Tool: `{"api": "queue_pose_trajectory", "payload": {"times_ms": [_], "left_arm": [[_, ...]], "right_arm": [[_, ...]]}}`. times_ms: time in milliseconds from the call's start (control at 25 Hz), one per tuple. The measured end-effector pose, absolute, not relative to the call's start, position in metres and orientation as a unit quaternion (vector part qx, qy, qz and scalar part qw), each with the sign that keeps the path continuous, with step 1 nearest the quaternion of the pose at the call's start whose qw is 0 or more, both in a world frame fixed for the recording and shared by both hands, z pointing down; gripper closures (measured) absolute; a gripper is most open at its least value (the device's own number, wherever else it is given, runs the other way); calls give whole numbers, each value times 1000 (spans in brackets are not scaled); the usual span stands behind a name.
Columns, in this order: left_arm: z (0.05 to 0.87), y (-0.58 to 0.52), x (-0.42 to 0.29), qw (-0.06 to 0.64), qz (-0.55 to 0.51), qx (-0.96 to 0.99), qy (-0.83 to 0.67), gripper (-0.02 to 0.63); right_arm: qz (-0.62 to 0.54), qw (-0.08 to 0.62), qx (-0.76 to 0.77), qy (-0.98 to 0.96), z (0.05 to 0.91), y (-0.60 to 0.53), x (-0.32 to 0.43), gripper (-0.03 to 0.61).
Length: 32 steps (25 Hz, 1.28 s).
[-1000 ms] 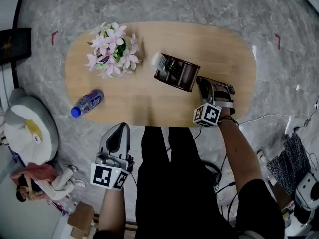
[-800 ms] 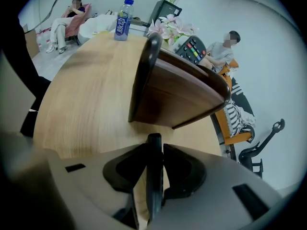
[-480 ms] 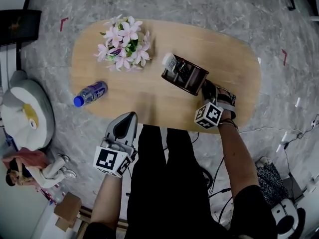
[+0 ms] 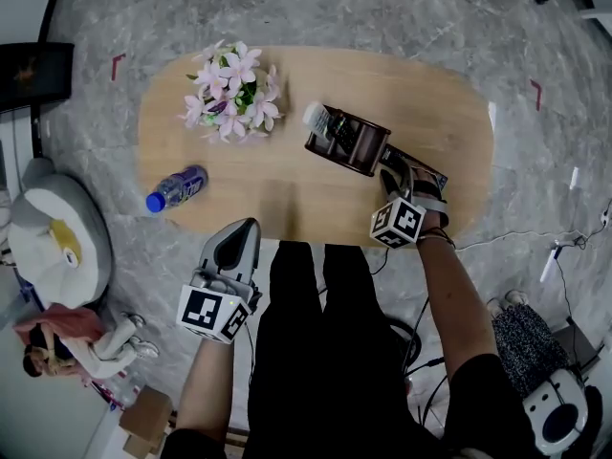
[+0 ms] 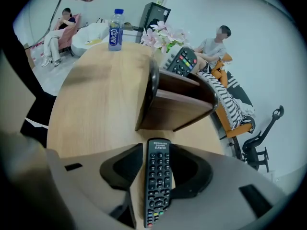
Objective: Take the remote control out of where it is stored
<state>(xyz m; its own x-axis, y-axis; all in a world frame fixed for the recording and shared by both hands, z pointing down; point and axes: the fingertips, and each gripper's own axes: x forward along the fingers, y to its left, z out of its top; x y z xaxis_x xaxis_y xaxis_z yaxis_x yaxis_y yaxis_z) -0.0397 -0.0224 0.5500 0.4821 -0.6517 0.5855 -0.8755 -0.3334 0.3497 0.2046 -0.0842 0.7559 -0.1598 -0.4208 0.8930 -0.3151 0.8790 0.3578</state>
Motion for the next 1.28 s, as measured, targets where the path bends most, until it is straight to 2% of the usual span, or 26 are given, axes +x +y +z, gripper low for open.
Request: {"api": "queue_pose_trajectory", "payload": {"times_ms": [200, 440, 520, 720, 840, 1080, 1280], "left_arm": [[533, -15, -52, 318, 163, 799, -483, 606], [485, -19, -71, 272, 169, 817, -480, 606], [463, -28, -75, 252, 163, 822, -484, 606], [408, -56, -68, 212, 126, 848, -469, 606], [386, -59, -62, 201, 107, 858, -460, 606], [360, -58, -44, 187, 86, 877, -434, 606], [361, -53, -37, 199, 83, 881, -421, 607]], "right_arm": [[-17, 576, 284, -766, 728, -87, 206, 417], [56, 504, 376, -776, 654, -94, 210, 419], [69, 471, 415, -775, 620, -103, 214, 451], [105, 339, 538, -764, 511, -127, 220, 522], [94, 291, 564, -767, 457, -123, 211, 541], [60, 250, 571, -779, 381, -86, 182, 548], [73, 243, 578, -776, 378, -60, 170, 548]]}}
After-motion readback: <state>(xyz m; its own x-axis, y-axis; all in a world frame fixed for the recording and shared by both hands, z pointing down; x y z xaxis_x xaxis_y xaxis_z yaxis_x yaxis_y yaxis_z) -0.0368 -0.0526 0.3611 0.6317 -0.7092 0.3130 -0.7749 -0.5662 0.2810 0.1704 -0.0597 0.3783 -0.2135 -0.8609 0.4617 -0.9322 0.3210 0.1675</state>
